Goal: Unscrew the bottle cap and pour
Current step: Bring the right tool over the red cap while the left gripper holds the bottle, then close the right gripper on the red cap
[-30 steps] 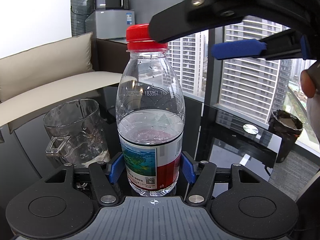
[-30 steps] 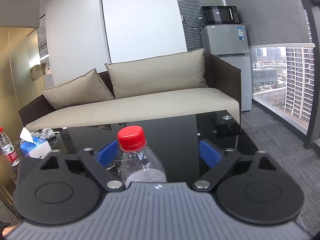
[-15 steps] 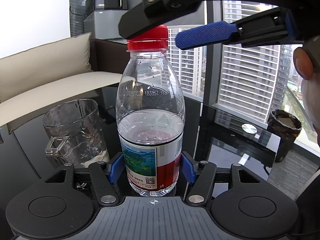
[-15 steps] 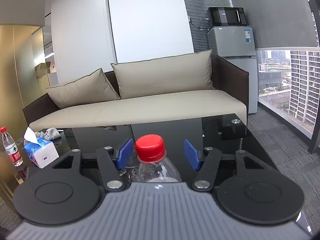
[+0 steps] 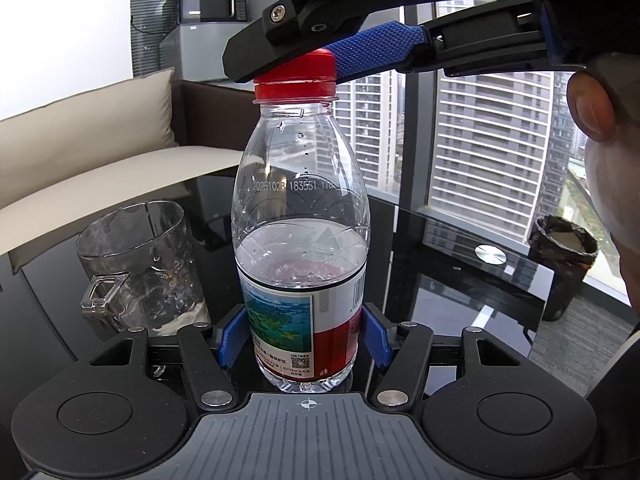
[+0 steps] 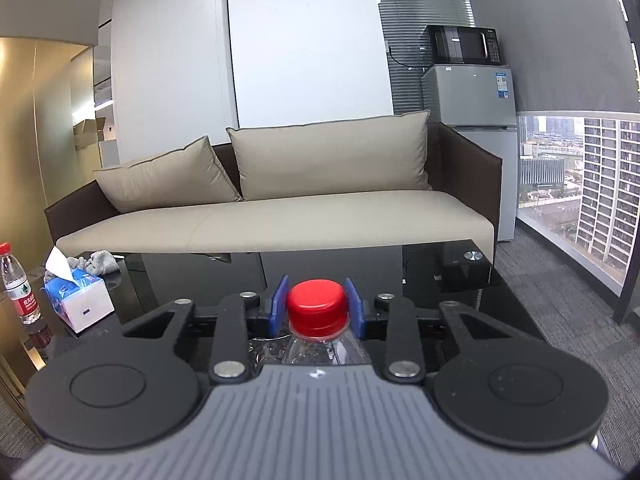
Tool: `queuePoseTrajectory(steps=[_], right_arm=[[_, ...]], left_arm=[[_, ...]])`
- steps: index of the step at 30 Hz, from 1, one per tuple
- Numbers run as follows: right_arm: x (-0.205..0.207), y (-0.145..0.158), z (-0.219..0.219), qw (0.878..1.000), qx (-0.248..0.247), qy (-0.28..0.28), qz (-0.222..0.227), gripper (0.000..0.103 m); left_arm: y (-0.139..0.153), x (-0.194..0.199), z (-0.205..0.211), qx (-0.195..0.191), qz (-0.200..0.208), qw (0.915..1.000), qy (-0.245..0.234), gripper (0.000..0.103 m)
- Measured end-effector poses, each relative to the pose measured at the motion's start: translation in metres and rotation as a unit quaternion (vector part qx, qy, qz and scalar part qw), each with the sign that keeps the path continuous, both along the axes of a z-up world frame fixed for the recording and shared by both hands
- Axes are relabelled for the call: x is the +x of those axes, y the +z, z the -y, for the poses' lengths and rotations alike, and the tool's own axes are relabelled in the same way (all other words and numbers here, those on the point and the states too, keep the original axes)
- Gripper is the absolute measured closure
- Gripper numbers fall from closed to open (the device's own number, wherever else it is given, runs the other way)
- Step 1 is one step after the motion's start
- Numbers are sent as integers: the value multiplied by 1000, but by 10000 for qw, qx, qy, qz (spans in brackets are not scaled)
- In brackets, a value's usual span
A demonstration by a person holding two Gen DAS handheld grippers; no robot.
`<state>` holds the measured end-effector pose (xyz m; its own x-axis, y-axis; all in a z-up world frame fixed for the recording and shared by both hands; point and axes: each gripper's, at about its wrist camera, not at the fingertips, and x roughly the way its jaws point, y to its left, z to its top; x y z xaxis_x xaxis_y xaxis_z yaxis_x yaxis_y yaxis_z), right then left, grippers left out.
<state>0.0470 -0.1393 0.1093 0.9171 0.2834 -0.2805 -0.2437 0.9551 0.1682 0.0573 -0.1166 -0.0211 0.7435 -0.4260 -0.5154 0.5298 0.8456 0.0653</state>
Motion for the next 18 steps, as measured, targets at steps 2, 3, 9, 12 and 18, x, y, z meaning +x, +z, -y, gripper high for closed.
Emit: queuePoseTrajectory(steps=[2,3,9,12,18], right_arm=[[0,0,1,10000,-10,8,18,70],[0,-1,1,10000,-33,17,35,70],[-2,-2,1,10000,-33,52,36,70],[-2,-1,1,10000,-12,85,4,70],[0,-1,3,9999,79,94,-56,70]], left_arm=[[0,0,0,10,19,10000,-9,47],[0,-1,1,14,32,10000,-8,46],[-1,-2,3,9,74,10000,13,46],[-1,-3,5,6,175,9998,33,43],[-1,-6,7,-71,369,9992,103,33]])
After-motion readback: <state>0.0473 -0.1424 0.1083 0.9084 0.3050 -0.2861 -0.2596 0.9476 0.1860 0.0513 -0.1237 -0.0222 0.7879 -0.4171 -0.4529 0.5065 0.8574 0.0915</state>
